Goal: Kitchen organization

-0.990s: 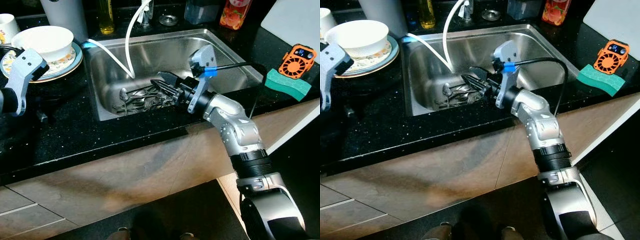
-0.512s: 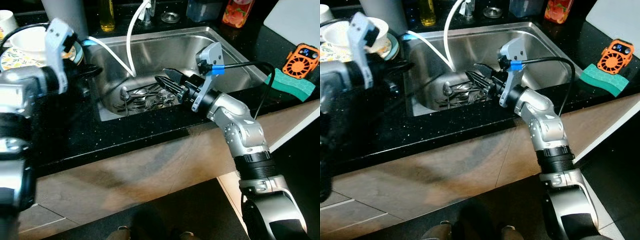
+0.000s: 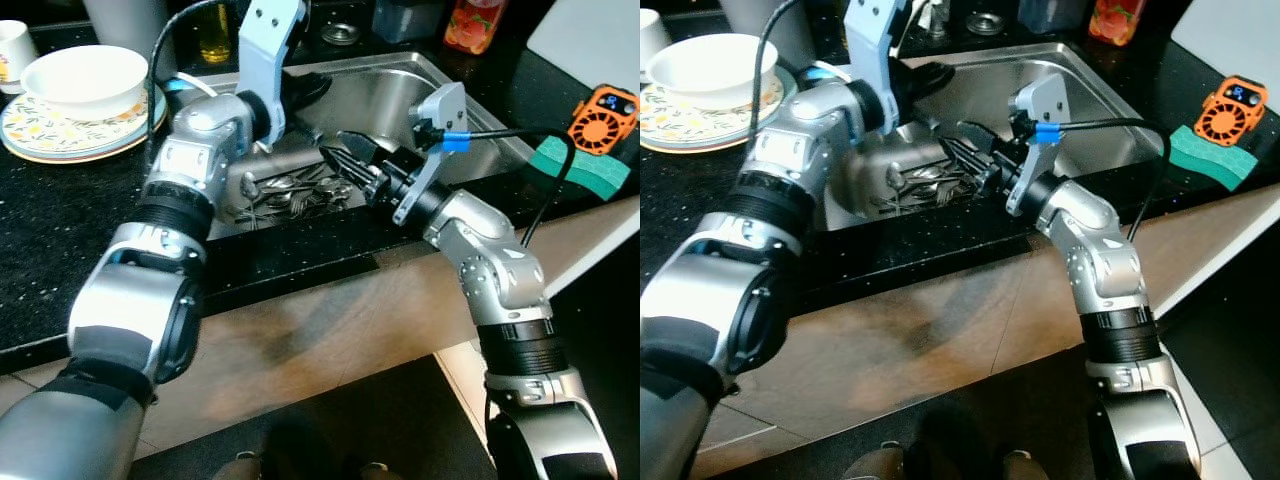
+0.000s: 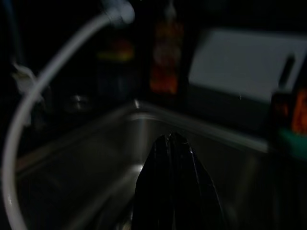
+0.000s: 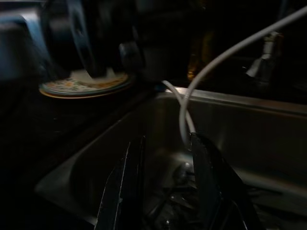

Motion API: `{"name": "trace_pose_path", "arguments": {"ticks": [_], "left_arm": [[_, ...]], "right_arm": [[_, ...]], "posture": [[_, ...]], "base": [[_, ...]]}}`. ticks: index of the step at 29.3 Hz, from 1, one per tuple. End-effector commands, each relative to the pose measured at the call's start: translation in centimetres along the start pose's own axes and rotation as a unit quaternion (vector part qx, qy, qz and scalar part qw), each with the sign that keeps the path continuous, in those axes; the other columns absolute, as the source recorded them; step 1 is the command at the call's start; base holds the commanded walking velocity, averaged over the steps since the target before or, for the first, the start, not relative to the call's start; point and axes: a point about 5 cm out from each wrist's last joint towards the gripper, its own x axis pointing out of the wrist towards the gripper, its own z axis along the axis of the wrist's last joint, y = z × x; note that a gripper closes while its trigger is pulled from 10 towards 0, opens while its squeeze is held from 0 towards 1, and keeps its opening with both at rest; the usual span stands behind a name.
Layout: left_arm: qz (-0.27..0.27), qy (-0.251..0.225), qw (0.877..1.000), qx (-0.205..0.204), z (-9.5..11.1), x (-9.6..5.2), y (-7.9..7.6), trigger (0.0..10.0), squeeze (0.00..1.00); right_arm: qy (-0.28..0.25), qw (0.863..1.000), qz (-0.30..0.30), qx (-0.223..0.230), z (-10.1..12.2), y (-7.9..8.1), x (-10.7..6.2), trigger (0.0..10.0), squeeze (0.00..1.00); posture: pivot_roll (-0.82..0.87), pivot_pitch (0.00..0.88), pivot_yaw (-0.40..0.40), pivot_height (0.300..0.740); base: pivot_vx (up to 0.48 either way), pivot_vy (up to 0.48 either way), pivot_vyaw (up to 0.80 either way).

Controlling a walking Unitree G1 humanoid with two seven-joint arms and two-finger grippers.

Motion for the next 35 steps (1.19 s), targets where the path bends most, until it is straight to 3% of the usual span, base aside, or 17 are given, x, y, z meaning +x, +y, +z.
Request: {"name": "trace_pose_path", "arguments": {"ticks": [1,4,6,7,10,14,18,20,21,22,23,24,26,27,30,32,35], "left_arm": [[0.033,-0.016,0.999,-0.002,0.6,-0.1,0.7,10.0,0.00],[0.145,0.009,0.982,0.121,0.4,-1.4,2.9,10.0,0.00],[0.163,0.024,0.976,0.145,0.1,-1.8,3.4,10.0,0.00],[0.201,0.066,0.967,0.144,-1.4,-3.1,4.8,10.0,0.00],[0.229,0.080,0.965,0.099,-2.5,-4.2,5.8,10.0,0.00],[0.280,0.069,0.957,0.044,-3.1,-6.1,7.1,10.0,0.00],[0.326,0.036,0.944,0.040,-2.6,-7.5,8.2,10.0,0.00],[0.400,0.002,0.916,0.026,-1.9,-9.6,9.8,10.0,0.00],[0.400,0.002,0.916,0.026,-1.9,-9.6,9.8,10.0,0.00],[0.440,-0.009,0.898,0.018,-1.6,-10.9,10.6,10.0,0.00],[0.471,-0.014,0.882,0.016,-1.4,-12.0,11.3,10.0,0.33],[0.504,-0.019,0.864,0.006,-1.3,-13.3,12.0,10.0,1.00],[0.540,-0.028,0.841,-0.004,-1.0,-15.3,12.7,10.0,1.00],[0.540,-0.028,0.841,-0.004,-1.0,-15.3,12.7,10.0,1.00],[0.600,-0.035,0.799,-0.017,-0.5,-18.2,13.5,10.0,1.00],[0.600,-0.035,0.799,-0.017,-0.5,-18.2,13.5,10.0,1.00],[0.662,-0.046,0.744,-0.073,0.0,-20.9,15.0,10.0,1.00]], "right_arm": [[-0.004,1.000,-0.009,-0.002,0.3,-0.1,-0.4,10.0,0.00],[-0.006,0.996,-0.081,-0.039,0.5,-1.0,-1.0,10.0,0.00],[-0.003,0.993,-0.107,-0.056,0.5,-1.4,-1.1,10.0,0.00],[0.017,0.976,-0.183,-0.118,0.5,-2.8,-1.7,10.0,0.00],[0.030,0.959,-0.233,-0.155,0.6,-3.8,-2.4,10.0,0.00],[0.023,0.945,-0.282,-0.162,1.0,-4.4,-3.4,10.0,0.00],[0.017,0.943,-0.295,-0.155,1.0,-4.5,-3.8,10.0,0.00],[0.015,0.940,-0.307,-0.150,0.7,-4.5,-4.2,10.0,0.00],[0.015,0.940,-0.307,-0.150,0.7,-4.5,-4.2,10.0,0.00],[0.015,0.938,-0.312,-0.150,0.5,-4.4,-4.3,10.0,0.00],[0.016,0.937,-0.314,-0.149,0.3,-4.4,-4.3,10.0,0.00],[0.016,0.937,-0.316,-0.147,0.2,-4.4,-4.4,10.0,0.00],[0.017,0.937,-0.318,-0.139,0.0,-4.5,-4.4,10.0,0.00],[0.017,0.937,-0.318,-0.139,0.0,-4.5,-4.4,10.0,0.00],[0.020,0.937,-0.321,-0.137,-0.2,-4.6,-4.5,10.0,0.00],[0.020,0.937,-0.321,-0.137,-0.2,-4.6,-4.5,10.0,0.00],[0.021,0.937,-0.323,-0.134,-0.3,-4.9,-4.5,10.0,0.00]], "posture": [[0.09,0.168,-0.001,0.740],[0.09,0.170,0.000,0.740],[0.09,0.170,0.000,0.740],[0.10,0.168,-0.002,0.740],[0.10,0.168,0.002,0.740],[0.10,0.164,0.008,0.740],[0.10,0.159,0.012,0.740],[0.11,0.154,0.013,0.740],[0.11,0.154,0.013,0.740],[0.11,0.154,0.013,0.740],[0.11,0.151,0.012,0.740],[0.12,0.150,0.008,0.740],[0.12,0.149,0.005,0.740],[0.12,0.149,0.005,0.740],[0.13,0.149,-0.004,0.740],[0.13,0.149,-0.004,0.740],[0.14,0.148,-0.019,0.740]], "base": [[0.000,0.000,0.00],[0.000,0.000,0.00],[0.000,0.000,0.00],[0.000,0.000,0.00],[0.000,0.000,0.00],[0.000,0.000,0.00],[0.000,0.000,0.00],[0.000,0.000,0.00],[0.000,0.000,0.00],[0.000,0.000,0.00],[0.000,0.000,0.00],[0.000,0.000,0.00],[0.000,0.000,0.00],[0.000,0.000,0.00],[0.000,0.000,0.00],[0.000,0.000,0.00],[0.000,0.000,0.00]]}}
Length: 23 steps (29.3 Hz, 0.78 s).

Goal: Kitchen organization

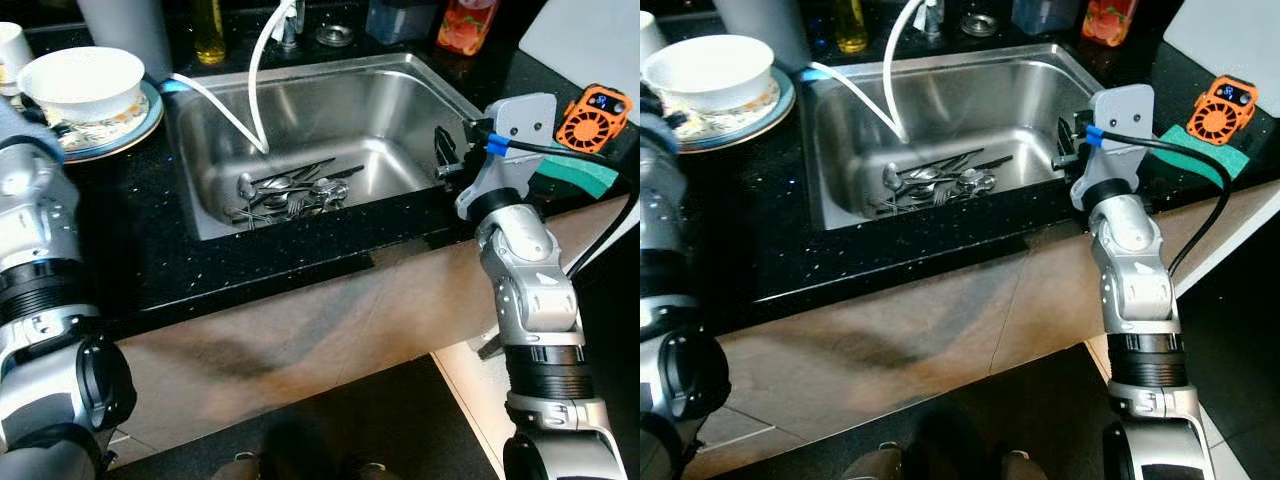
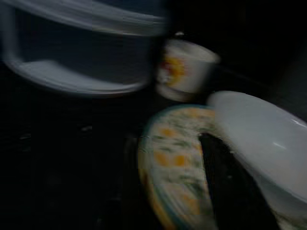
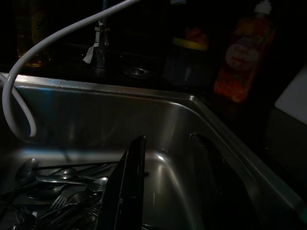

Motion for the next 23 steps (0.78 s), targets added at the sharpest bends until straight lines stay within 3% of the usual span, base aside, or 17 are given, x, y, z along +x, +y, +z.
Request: {"name": "trace_pose_path", "arguments": {"ticks": [1,2,5,8,10,15,20,23], "left_arm": [[0.035,0.009,0.999,-0.019,0.5,0.4,1.3,10.0,1.00],[0.052,0.036,0.997,-0.053,0.4,0.9,1.9,10.0,0.00],[0.057,0.114,0.981,-0.143,-0.6,1.7,2.0,10.0,0.00],[0.060,0.143,0.973,-0.169,-1.2,1.8,1.8,10.0,0.00],[0.048,0.192,0.958,-0.207,-2.1,1.7,1.1,10.0,0.00],[0.026,0.226,0.950,-0.215,-3.0,1.6,0.1,10.0,0.00],[-0.004,0.261,0.929,-0.264,-4.0,1.6,-1.1,10.0,0.00],[-0.010,0.267,0.924,-0.274,-4.3,1.6,-1.3,10.0,0.00]], "right_arm": [[0.004,1.000,-0.003,0.005,-0.4,-0.2,0.0,10.0,0.00],[0.004,1.000,-0.003,0.006,-0.4,-0.2,0.1,10.0,0.00],[0.003,1.000,-0.001,0.009,-0.5,-0.1,0.3,10.0,0.00],[0.002,1.000,-0.001,0.010,-0.4,-0.1,0.3,10.0,0.00],[0.001,1.000,-0.002,0.010,-0.4,-0.1,0.3,10.0,0.00],[0.000,1.000,-0.003,0.009,-0.3,-0.2,0.3,10.0,0.00],[-0.005,1.000,-0.004,0.010,-0.2,-0.3,0.4,10.0,0.00],[-0.006,1.000,-0.004,0.011,-0.2,-0.2,0.4,10.0,0.00]], "posture": [[0.14,0.148,-0.019,0.740],[0.14,0.147,-0.021,0.740],[0.14,0.146,-0.021,0.740],[0.13,0.146,-0.023,0.740],[0.13,0.145,-0.022,0.740],[0.13,0.145,-0.021,0.740],[0.13,0.146,-0.018,0.740],[0.12,0.147,-0.019,0.740]], "base": [[0.000,0.000,0.00],[0.000,0.000,0.00],[0.000,0.000,0.00],[0.000,0.000,0.00],[0.000,0.000,0.00],[0.000,0.000,0.00],[0.000,0.000,0.00],[0.000,0.000,0.00]]}}
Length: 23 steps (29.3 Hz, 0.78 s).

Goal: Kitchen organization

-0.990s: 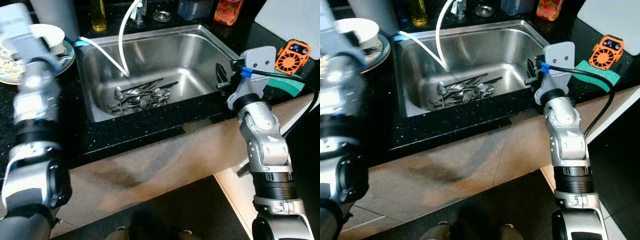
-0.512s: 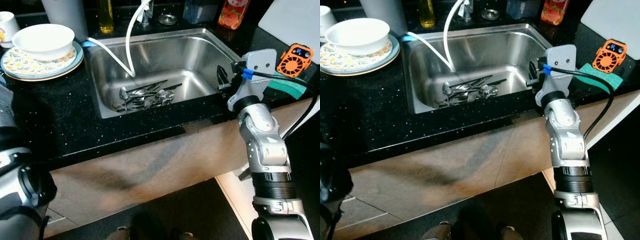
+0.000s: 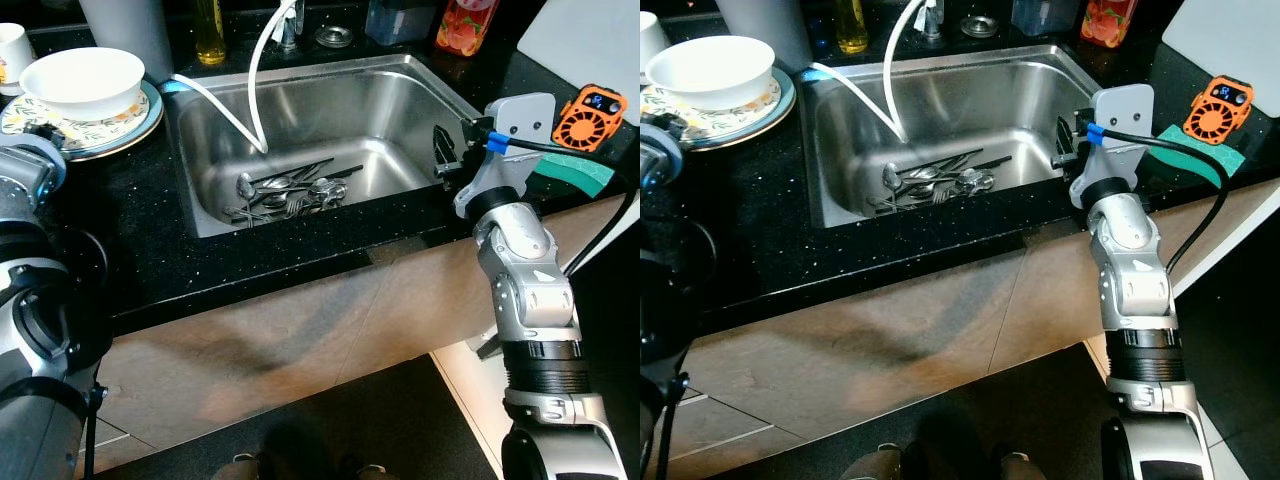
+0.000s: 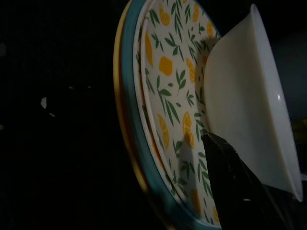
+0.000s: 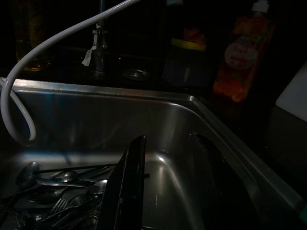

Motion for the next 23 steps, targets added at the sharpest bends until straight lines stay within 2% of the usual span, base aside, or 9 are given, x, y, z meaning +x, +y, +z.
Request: {"name": "trace_pose_path", "arguments": {"ticks": [1,2,3,4,14,18,19,20,23], "left_arm": [[0.019,0.025,0.999,-0.012,-0.8,0.4,0.9,10.0,0.00],[0.019,0.025,0.999,-0.012,-0.8,0.4,0.9,10.0,0.00],[0.028,0.024,0.999,-0.017,-1.0,0.4,1.3,0.5,0.00],[0.031,0.019,0.999,-0.021,-1.1,0.5,1.5,0.0,0.00],[-0.006,0.000,0.997,-0.077,-1.1,0.5,1.8,0.0,0.00],[-0.056,0.001,0.994,-0.090,-1.0,0.2,0.7,0.0,0.00],[-0.072,0.001,0.993,-0.093,-1.0,0.1,0.3,2.6,0.00],[-0.084,-0.004,0.992,-0.099,-0.8,-0.1,-0.1,10.0,0.00],[-0.116,-0.024,0.987,-0.110,-0.6,-0.9,-0.9,10.0,0.00]], "right_arm": [[-0.002,1.000,-0.002,0.002,-0.1,-0.1,0.1,10.0,0.00],[-0.002,1.000,-0.002,0.002,-0.1,-0.1,0.1,10.0,0.00],[-0.002,1.000,-0.002,0.002,-0.1,-0.1,0.1,10.0,0.00],[-0.003,1.000,-0.002,0.003,0.0,-0.1,0.1,10.0,0.00],[-0.003,1.000,0.002,0.009,-0.1,0.1,0.2,10.0,0.00],[-0.004,1.000,0.005,0.010,0.0,0.2,0.3,10.0,0.00],[-0.004,1.000,0.005,0.009,0.0,0.2,0.3,10.0,0.00],[-0.004,1.000,0.005,0.009,0.0,0.2,0.3,10.0,0.00],[-0.003,1.000,0.005,0.008,-0.1,0.1,0.2,10.0,0.00]], "posture": [[0.12,0.147,-0.019,0.740],[0.12,0.147,-0.019,0.740],[0.12,0.147,-0.019,0.740],[0.12,0.147,-0.019,0.740],[0.13,0.155,-0.029,0.740],[0.13,0.155,-0.029,0.740],[0.13,0.155,-0.029,0.740],[0.13,0.155,-0.029,0.740],[0.13,0.161,-0.024,0.740]], "base": [[0.000,0.000,0.00],[0.000,0.000,0.00],[0.000,0.000,0.00],[0.000,0.000,0.00],[0.000,0.000,0.00],[0.000,0.000,0.00],[0.000,0.000,0.00],[0.000,0.000,0.00],[0.000,0.000,0.00]]}}
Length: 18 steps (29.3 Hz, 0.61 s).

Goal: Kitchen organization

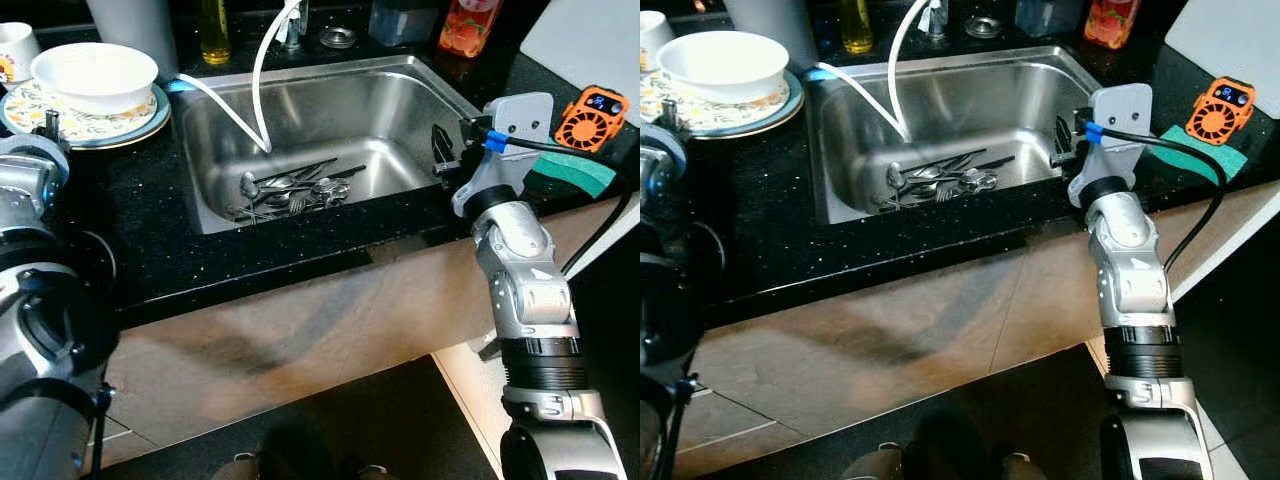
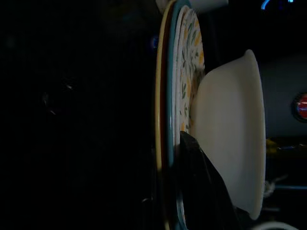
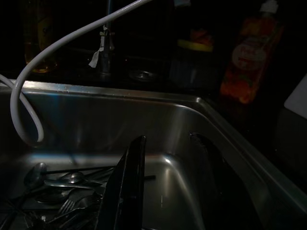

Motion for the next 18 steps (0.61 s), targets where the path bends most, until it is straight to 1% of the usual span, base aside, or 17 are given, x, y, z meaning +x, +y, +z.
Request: {"name": "trace_pose_path", "arguments": {"ticks": [1,3,5,6,8,9,11,12,13,14,16,17,18], "left_arm": [[-0.028,0.005,1.000,-0.008,-0.6,-0.4,-0.8,10.0,0.00],[-0.030,-0.001,1.000,-0.002,-1.3,-1.3,-0.9,10.0,0.00],[-0.019,0.004,1.000,0.001,-2.1,-2.2,-0.6,10.0,0.00],[-0.019,0.004,1.000,0.001,-2.1,-2.2,-0.6,10.0,0.00],[0.009,0.007,1.000,0.022,-2.7,-3.2,0.0,10.0,0.00],[0.027,0.007,0.999,0.033,-2.6,-4.1,0.4,10.0,0.00],[0.037,0.000,0.999,0.037,-2.2,-4.7,0.5,10.0,0.00],[0.037,0.000,0.999,0.037,-2.2,-4.7,0.5,10.0,0.00],[0.047,-0.011,0.998,0.040,-1.6,-5.3,0.7,10.0,0.00],[0.047,-0.011,0.998,0.040,-1.6,-5.3,0.7,10.0,0.00],[0.065,-0.028,0.996,0.046,-0.7,-6.0,0.8,10.0,0.00],[0.065,-0.028,0.996,0.046,-0.7,-6.0,0.8,10.0,0.00],[0.073,-0.042,0.995,0.056,-0.1,-6.4,0.7,10.0,0.00]], "right_arm": [[-0.001,1.000,0.003,0.004,-0.1,0.0,0.0,10.0,0.00],[0.001,1.000,0.004,0.003,-0.2,0.0,-0.1,10.0,0.00],[0.001,1.000,0.006,0.002,-0.2,0.1,-0.1,10.0,0.00],[0.001,1.000,0.006,0.002,-0.2,0.1,-0.1,10.0,0.00],[0.002,1.000,0.010,0.001,-0.2,0.1,-0.1,10.0,0.00],[0.003,1.000,0.014,-0.001,-0.2,0.1,-0.1,10.0,0.00],[0.004,1.000,0.018,-0.003,-0.2,0.2,-0.1,10.0,0.00],[0.004,1.000,0.018,-0.003,-0.2,0.2,-0.1,10.0,0.00],[0.006,1.000,0.021,-0.005,-0.3,0.2,-0.1,10.0,0.00],[0.006,1.000,0.021,-0.005,-0.3,0.2,-0.1,10.0,0.00],[0.007,1.000,0.025,-0.005,-0.4,0.3,0.0,10.0,0.00],[0.007,1.000,0.025,-0.005,-0.4,0.3,0.0,10.0,0.00],[0.008,1.000,0.027,-0.005,-0.5,0.4,0.0,10.0,0.00]], "posture": [[0.13,0.162,-0.023,0.740],[0.13,0.165,-0.025,0.740],[0.13,0.168,-0.026,0.740],[0.13,0.168,-0.026,0.740],[0.13,0.171,-0.029,0.740],[0.13,0.177,-0.029,0.740],[0.14,0.180,-0.032,0.740],[0.14,0.180,-0.032,0.740],[0.15,0.183,-0.032,0.740],[0.15,0.183,-0.032,0.740],[0.15,0.184,-0.035,0.740],[0.15,0.184,-0.035,0.740],[0.15,0.187,-0.039,0.740]], "base": [[0.000,0.000,0.00],[0.000,0.000,0.00],[0.000,0.000,0.00],[0.000,0.000,0.00],[0.000,0.000,0.00],[0.000,0.000,0.00],[0.000,0.000,0.00],[0.000,0.000,0.00],[0.000,0.000,0.00],[0.000,0.000,0.00],[0.000,0.000,0.00],[0.000,0.000,0.00],[0.000,0.000,0.00]]}}
